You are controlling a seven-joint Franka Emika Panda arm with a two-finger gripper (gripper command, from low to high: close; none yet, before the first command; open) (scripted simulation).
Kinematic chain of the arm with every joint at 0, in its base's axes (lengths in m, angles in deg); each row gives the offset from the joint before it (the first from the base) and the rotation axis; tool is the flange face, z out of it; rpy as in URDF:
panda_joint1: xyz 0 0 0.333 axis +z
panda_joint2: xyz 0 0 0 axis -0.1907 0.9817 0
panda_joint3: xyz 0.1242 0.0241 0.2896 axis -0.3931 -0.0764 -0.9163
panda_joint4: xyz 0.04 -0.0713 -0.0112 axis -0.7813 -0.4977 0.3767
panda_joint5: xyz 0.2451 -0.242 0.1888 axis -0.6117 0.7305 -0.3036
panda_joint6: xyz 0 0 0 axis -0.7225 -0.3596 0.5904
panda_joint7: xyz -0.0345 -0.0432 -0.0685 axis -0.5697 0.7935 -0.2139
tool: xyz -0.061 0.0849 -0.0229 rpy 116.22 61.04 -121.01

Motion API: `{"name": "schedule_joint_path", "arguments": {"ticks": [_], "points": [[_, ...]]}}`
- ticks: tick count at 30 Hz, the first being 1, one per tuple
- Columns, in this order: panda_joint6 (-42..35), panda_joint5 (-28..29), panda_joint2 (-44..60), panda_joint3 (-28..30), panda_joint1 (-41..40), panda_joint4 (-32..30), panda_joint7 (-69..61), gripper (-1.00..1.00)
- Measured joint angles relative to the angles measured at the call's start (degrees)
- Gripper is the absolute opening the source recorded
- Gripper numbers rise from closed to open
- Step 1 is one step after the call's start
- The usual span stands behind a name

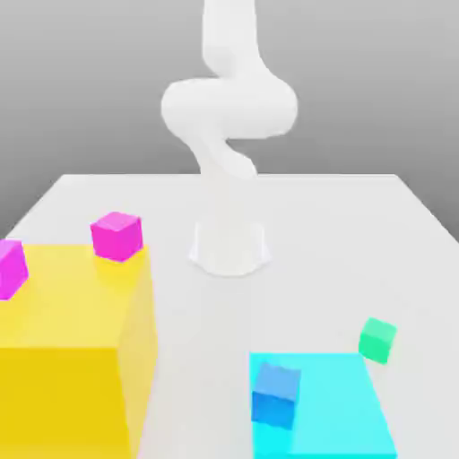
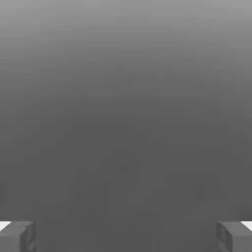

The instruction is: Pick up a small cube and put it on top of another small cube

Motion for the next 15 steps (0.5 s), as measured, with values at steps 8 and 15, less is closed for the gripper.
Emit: {"name": "schedule_joint_path", "arguments": {"ticks": [8,15], "points": [[10.86,-2.92,17.26,-3.84,10.27,-9.56,-8.86,0.00],[20.07,-3.01,31.75,-9.05,17.41,-17.67,-14.62,0.00]]}}
